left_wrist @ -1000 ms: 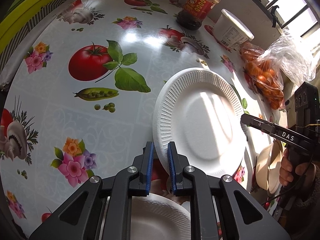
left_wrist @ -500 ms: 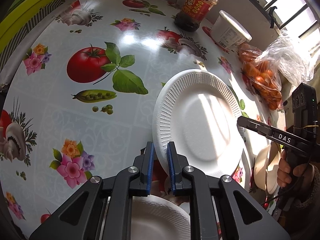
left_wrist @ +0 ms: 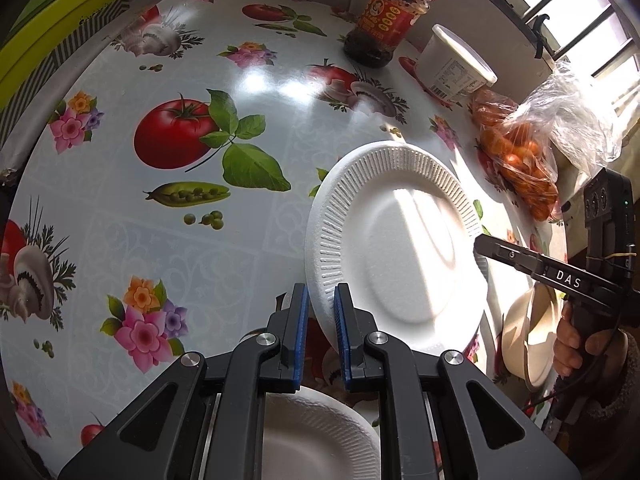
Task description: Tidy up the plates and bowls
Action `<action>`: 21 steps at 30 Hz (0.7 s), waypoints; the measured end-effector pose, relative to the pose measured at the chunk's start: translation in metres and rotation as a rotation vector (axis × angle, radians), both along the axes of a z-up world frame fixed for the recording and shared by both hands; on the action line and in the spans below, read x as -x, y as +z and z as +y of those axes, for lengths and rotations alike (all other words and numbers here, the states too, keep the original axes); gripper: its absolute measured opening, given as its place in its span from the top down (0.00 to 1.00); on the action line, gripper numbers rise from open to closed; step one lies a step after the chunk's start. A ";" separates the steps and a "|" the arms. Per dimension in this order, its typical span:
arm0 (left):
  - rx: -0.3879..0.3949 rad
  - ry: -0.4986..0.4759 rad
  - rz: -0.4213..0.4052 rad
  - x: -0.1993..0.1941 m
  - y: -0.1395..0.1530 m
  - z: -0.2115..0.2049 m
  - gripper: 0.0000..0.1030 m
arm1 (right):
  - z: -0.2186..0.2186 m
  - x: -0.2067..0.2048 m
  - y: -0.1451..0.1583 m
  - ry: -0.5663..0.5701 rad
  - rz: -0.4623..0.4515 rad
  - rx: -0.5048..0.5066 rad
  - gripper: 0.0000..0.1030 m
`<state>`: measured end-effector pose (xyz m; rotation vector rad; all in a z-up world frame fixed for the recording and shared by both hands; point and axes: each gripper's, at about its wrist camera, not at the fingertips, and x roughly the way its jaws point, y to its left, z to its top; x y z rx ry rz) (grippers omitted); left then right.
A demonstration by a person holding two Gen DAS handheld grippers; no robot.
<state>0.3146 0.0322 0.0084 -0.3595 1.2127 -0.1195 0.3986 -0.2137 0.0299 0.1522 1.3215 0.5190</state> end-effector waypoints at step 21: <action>0.004 0.020 -0.060 0.039 0.034 0.014 0.87 | 0.015 0.038 0.041 0.036 -0.060 -0.006 0.85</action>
